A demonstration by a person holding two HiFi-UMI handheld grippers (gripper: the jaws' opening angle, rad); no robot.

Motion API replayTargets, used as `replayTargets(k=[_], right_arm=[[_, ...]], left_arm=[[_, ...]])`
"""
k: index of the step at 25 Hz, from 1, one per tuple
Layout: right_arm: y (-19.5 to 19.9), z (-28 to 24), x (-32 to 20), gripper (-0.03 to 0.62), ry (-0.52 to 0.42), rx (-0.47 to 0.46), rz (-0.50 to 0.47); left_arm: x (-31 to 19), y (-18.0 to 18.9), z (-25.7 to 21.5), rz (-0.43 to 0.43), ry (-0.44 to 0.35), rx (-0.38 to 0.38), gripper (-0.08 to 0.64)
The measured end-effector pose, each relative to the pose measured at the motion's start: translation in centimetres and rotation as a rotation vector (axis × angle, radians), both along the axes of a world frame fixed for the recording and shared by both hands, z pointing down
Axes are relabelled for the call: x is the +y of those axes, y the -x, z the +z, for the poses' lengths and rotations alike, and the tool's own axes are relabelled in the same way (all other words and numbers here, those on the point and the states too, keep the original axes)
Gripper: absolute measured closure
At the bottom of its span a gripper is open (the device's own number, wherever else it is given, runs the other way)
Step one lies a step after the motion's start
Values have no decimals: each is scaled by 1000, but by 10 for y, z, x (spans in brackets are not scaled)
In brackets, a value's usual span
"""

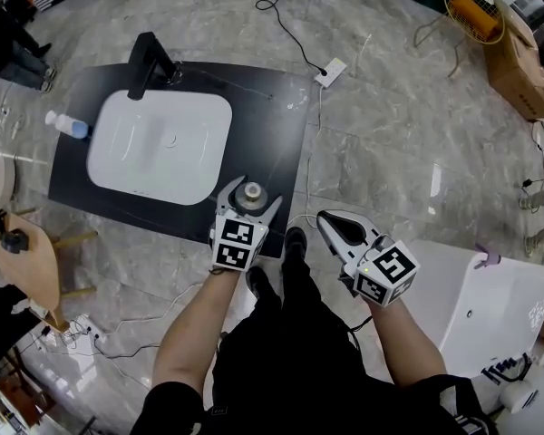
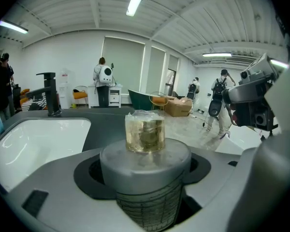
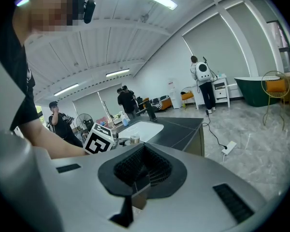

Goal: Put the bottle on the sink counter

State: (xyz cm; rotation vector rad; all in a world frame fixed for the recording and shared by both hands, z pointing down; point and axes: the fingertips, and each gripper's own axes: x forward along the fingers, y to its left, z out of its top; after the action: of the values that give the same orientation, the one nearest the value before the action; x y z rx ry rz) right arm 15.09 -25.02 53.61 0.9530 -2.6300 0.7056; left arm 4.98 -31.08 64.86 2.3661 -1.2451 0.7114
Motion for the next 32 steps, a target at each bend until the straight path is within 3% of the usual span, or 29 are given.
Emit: replayTargets(k=[32], right_arm=[[11,2,27,578,2,-4,-30]], left_arm=[[25,13,10,50,-2,-93,218]])
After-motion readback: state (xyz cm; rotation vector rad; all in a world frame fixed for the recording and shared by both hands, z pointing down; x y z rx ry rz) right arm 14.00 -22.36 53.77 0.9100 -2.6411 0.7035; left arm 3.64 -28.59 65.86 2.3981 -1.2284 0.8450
